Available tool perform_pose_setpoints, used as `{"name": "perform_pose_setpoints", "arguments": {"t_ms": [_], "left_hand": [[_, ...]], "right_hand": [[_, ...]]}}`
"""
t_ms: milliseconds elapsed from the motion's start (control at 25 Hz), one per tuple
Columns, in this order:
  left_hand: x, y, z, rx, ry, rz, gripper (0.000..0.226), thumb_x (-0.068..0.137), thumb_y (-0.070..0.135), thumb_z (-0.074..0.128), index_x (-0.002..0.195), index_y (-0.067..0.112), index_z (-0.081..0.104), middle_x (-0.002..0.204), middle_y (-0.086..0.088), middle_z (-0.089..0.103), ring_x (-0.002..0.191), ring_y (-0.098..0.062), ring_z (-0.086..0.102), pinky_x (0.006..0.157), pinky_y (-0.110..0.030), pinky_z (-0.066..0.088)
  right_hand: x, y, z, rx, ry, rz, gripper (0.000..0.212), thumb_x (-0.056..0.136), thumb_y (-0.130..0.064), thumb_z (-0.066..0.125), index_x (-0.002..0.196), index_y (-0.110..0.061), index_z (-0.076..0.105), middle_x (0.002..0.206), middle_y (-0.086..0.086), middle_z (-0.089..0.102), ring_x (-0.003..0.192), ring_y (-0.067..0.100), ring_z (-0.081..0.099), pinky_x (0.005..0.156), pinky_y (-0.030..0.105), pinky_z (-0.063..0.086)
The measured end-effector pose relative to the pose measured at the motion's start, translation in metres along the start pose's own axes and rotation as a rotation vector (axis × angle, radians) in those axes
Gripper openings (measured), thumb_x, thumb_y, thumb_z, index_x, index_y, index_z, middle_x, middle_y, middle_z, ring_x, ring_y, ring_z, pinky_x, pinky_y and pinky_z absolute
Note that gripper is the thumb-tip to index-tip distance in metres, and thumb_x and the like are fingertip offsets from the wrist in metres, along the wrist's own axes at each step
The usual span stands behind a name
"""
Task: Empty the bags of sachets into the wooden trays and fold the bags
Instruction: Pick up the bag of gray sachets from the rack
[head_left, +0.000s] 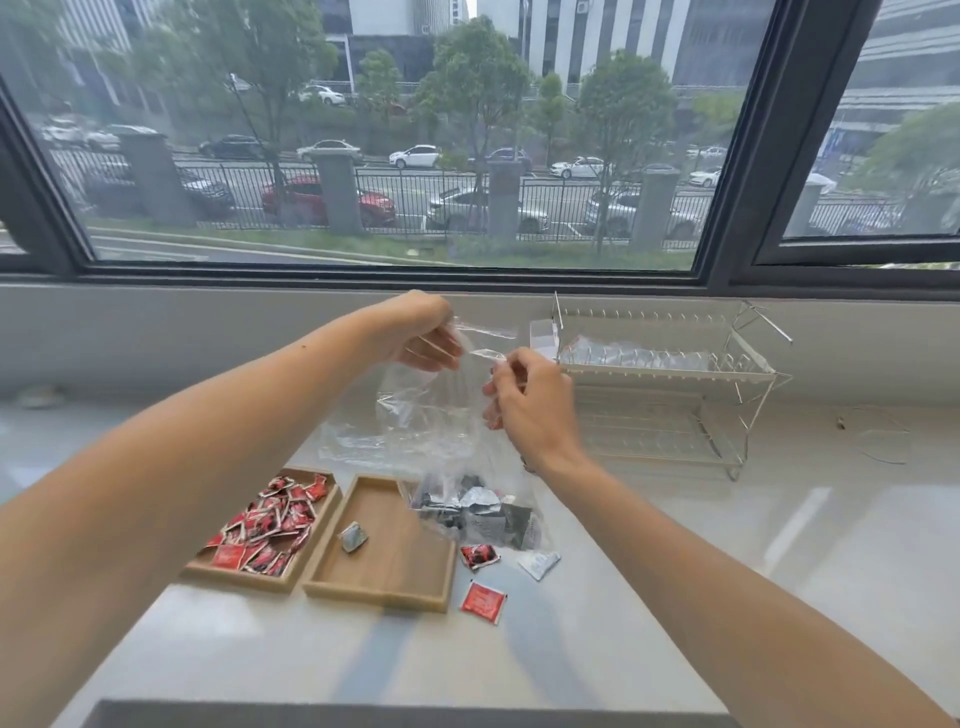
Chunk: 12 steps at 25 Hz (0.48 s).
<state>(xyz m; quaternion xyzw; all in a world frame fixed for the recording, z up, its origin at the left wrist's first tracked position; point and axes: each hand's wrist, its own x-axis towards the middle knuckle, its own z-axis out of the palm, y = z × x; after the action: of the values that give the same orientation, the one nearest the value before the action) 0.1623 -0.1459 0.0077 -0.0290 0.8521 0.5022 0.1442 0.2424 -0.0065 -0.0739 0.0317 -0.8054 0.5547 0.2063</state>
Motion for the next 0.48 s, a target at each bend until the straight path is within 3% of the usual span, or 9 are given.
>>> {"name": "perform_pose_setpoints", "arguments": {"t_ms": [120,280,480], "left_hand": [[-0.009,-0.018,-0.018,-0.014,0.103,0.023,0.023,0.096,0.010,0.036,0.091,0.002,0.057,0.081,-0.014,0.071,0.074,-0.025,0.072,0.068,-0.031,0.057],[-0.023,-0.034,-0.042,0.049,0.148,0.059,0.029,0.096,0.002,0.037,0.080,0.001,0.061,0.073,-0.013,0.067,0.062,-0.021,0.066,0.053,-0.027,0.058],[-0.037,-0.047,-0.074,0.041,0.128,0.109,0.032,0.095,0.001,0.036,0.077,0.001,0.061,0.078,-0.012,0.067,0.070,-0.023,0.067,0.044,-0.022,0.052]], "right_hand": [[-0.019,-0.006,0.024,0.045,-0.132,-0.002,0.017,0.098,-0.020,0.057,0.085,-0.010,0.063,0.076,0.006,0.071,0.058,0.020,0.070,0.054,0.035,0.059],[-0.039,-0.008,0.047,0.204,-0.351,0.054,0.020,0.094,-0.026,0.064,0.100,-0.006,0.065,0.087,0.012,0.072,0.074,0.026,0.072,0.063,0.039,0.062],[-0.034,0.013,0.076,0.244,-0.284,0.239,0.020,0.098,-0.023,0.055,0.095,-0.006,0.065,0.082,0.011,0.069,0.070,0.023,0.067,0.065,0.038,0.058]]}}
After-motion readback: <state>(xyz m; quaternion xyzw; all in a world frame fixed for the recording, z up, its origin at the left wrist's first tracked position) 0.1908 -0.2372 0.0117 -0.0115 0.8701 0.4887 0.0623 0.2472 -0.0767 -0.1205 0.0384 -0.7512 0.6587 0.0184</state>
